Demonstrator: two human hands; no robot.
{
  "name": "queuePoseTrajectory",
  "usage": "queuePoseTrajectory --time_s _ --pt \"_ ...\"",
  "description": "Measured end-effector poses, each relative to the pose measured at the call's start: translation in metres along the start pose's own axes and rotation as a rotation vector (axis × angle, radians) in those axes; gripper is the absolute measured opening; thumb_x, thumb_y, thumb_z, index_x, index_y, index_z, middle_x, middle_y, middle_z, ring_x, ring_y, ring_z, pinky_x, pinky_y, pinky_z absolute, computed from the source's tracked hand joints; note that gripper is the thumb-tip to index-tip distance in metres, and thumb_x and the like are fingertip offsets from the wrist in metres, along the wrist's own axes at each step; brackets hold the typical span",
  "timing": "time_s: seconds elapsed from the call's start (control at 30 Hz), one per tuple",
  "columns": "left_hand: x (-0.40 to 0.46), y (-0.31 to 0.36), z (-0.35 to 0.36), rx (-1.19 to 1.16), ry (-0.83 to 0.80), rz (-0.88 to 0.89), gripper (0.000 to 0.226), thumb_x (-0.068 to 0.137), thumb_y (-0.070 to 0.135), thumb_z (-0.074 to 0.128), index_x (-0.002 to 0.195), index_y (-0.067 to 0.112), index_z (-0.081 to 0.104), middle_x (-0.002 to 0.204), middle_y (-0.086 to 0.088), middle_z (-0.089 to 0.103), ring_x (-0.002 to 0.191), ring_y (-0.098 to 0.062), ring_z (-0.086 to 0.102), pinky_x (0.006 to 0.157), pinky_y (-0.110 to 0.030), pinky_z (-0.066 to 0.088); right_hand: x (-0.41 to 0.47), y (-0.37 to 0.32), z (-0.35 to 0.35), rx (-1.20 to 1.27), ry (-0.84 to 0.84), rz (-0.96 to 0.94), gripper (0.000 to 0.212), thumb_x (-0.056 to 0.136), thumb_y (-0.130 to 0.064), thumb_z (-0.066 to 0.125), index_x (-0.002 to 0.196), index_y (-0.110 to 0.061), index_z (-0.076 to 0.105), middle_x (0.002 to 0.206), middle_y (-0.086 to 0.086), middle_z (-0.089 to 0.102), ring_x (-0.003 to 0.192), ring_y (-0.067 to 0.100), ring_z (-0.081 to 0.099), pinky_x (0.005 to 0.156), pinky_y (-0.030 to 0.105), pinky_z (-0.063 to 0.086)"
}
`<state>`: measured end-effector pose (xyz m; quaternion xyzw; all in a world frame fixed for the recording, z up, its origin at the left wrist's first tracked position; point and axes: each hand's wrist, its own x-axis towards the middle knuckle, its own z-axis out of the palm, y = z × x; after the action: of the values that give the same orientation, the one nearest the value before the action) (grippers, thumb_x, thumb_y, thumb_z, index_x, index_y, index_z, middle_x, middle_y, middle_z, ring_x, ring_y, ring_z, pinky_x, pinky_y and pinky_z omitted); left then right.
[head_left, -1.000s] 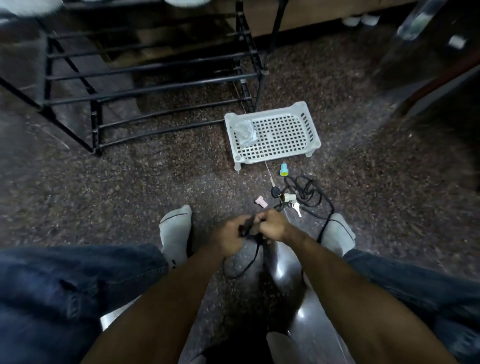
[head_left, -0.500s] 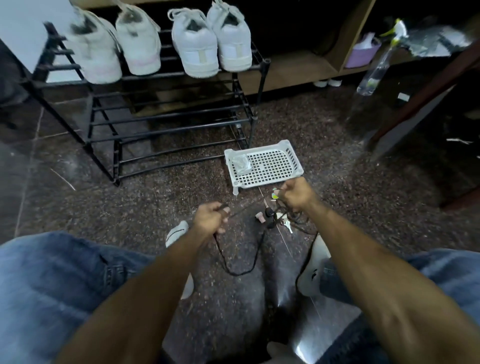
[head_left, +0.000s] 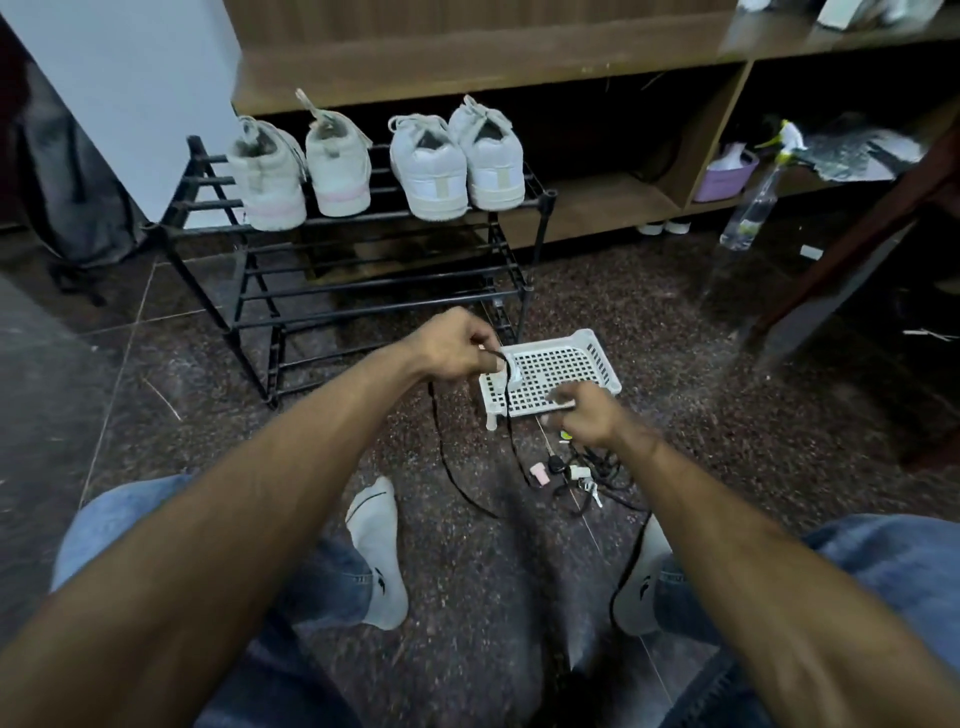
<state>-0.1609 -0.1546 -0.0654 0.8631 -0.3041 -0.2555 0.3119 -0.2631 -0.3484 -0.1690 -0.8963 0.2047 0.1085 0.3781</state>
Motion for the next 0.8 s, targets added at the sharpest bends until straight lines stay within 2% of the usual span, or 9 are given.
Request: queuePoseTrajectory --time_s 0.03,0.1,0.17,0.23,0.27,0.33,0.43,0.63,0.8 --pt "0.001 0.008 -0.004 0.06 -0.024 0.054 0.013 0.085 0.015 0.072 0.077 0.024 0.068 0.074 -0.007 0.066 0.06 -0.017 0.056 0.058 -0.032 0.048 -0.002 -0.014 -0.003 0.141 0.005 -0.084 0.043 0.081 -0.017 0.077 0.121 -0.017 0.062 0.12 0.002 0.063 0.093 0.015 0.062 0.08 0.029 0.052" --pt "0.001 0.024 -0.011 0.159 -0.043 0.151 0.012 0.084 0.012 0.073 0.086 0.023 0.072 0.085 -0.002 0.071 0.073 -0.014 0.061 0.072 -0.029 0.05 -0.01 -0.047 -0.013 0.349 -0.012 -0.24 0.049 0.08 -0.012 0.077 0.124 -0.021 0.057 0.119 -0.004 0.061 0.082 0.009 0.06 0.065 0.024 0.052" --pt "0.001 0.036 -0.018 0.168 -0.012 0.216 0.014 0.081 0.009 0.073 0.09 0.02 0.073 0.089 -0.002 0.074 0.077 -0.012 0.064 0.074 -0.026 0.05 -0.017 -0.074 -0.022 0.454 -0.046 -0.322 0.034 0.081 -0.008 0.075 0.109 -0.022 0.061 0.1 -0.008 0.065 0.078 0.008 0.063 0.055 0.024 0.05" --pt "0.0 0.044 -0.025 0.17 0.06 0.249 0.016 0.079 0.007 0.072 0.091 0.019 0.072 0.085 -0.002 0.074 0.073 -0.01 0.064 0.069 -0.024 0.05 -0.02 -0.092 -0.027 0.491 -0.041 -0.343 0.012 0.085 -0.007 0.07 0.092 -0.015 0.064 0.082 -0.001 0.067 0.069 0.01 0.064 0.051 0.024 0.047" --pt "0.0 0.045 -0.029 0.186 0.118 0.251 0.018 0.078 0.008 0.072 0.092 0.019 0.072 0.082 0.0 0.072 0.07 -0.008 0.062 0.066 -0.021 0.047 -0.02 -0.097 -0.028 0.494 -0.019 -0.348 0.006 0.087 -0.007 0.067 0.087 -0.012 0.065 0.077 0.003 0.068 0.064 0.012 0.063 0.05 0.024 0.046" --pt "-0.002 0.044 -0.036 0.195 0.221 0.245 0.021 0.077 0.009 0.073 0.094 0.02 0.071 0.075 0.006 0.066 0.064 -0.003 0.056 0.065 -0.019 0.044 -0.019 -0.101 -0.03 0.514 0.029 -0.333 0.008 0.09 -0.007 0.063 0.083 -0.01 0.064 0.074 0.006 0.069 0.06 0.012 0.06 0.049 0.023 0.044" --pt "-0.004 0.037 -0.043 0.192 0.238 0.226 0.023 0.078 0.005 0.073 0.095 0.021 0.071 0.07 0.011 0.061 0.061 0.0 0.053 0.064 -0.018 0.045 -0.017 -0.096 -0.034 0.54 0.054 -0.312 0.005 0.09 -0.007 0.064 0.086 -0.007 0.066 0.076 0.007 0.069 0.06 0.007 0.059 0.049 0.02 0.046" --pt "0.0 0.031 -0.043 0.051 0.289 0.265 0.015 0.082 0.009 0.074 0.094 0.019 0.073 0.069 0.011 0.061 0.056 0.006 0.051 0.061 -0.01 0.039 -0.017 -0.095 -0.037 0.531 0.086 -0.343 0.01 0.088 -0.008 0.067 0.08 -0.012 0.067 0.079 0.004 0.066 0.076 0.013 0.06 0.056 0.025 0.052" --pt "0.004 0.021 -0.03 0.021 0.297 0.229 0.014 0.081 0.01 0.072 0.087 0.023 0.073 0.075 0.005 0.07 0.064 -0.001 0.058 0.064 -0.02 0.047 -0.017 -0.111 -0.043 0.527 0.142 -0.403 0.012 0.088 -0.002 0.066 0.079 -0.01 0.065 0.077 0.012 0.062 0.068 0.015 0.057 0.06 0.032 0.052"
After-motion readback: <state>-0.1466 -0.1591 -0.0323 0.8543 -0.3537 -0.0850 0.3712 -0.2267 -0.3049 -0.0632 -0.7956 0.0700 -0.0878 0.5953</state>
